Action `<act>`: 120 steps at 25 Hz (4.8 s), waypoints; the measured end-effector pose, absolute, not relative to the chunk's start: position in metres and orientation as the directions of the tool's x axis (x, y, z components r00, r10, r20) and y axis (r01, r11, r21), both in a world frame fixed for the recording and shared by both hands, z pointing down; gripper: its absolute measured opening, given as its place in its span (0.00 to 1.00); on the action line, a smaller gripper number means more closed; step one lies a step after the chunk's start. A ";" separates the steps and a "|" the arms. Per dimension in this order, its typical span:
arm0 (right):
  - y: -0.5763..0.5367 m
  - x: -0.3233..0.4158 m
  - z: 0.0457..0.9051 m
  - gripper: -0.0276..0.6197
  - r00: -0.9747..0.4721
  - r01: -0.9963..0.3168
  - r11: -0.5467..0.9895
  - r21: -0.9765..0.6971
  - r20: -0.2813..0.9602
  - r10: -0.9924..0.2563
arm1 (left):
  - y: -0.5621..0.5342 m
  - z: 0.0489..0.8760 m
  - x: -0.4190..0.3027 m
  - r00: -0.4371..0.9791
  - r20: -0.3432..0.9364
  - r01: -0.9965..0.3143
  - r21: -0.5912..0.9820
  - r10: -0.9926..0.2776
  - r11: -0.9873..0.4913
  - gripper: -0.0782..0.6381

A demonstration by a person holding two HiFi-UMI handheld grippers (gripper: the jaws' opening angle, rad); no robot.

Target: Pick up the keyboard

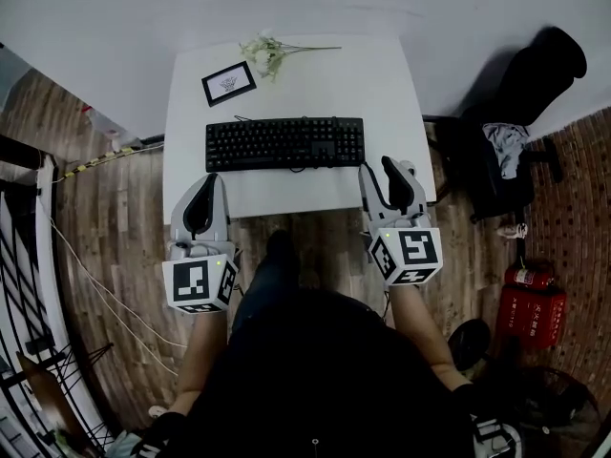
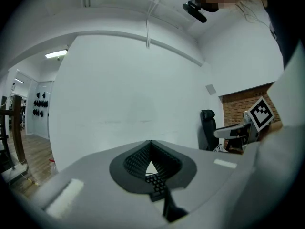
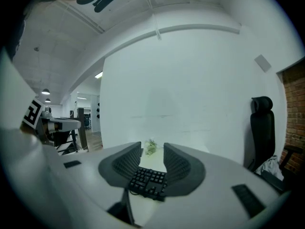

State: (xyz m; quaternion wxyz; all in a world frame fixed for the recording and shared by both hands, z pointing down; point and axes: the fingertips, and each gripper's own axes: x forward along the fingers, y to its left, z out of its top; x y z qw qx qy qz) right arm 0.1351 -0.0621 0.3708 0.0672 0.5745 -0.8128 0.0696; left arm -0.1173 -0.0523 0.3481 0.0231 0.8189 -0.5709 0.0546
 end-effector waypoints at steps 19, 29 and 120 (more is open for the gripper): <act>-0.176 0.127 0.468 0.27 -0.211 -0.976 0.208 -0.063 0.493 -0.844 | -0.198 0.414 -0.130 0.509 0.249 -0.855 0.035 -0.824 -0.518 0.12; -0.185 0.149 0.531 0.28 -0.197 -0.978 0.198 -0.073 0.650 -0.734 | -0.216 0.441 -0.121 0.538 0.297 -0.836 0.075 -0.789 -0.543 0.12; -0.215 0.183 0.561 0.34 -0.353 -0.935 0.188 -0.301 0.839 -0.415 | -0.192 0.636 -0.209 0.591 0.682 -0.774 0.630 -0.430 -0.064 0.50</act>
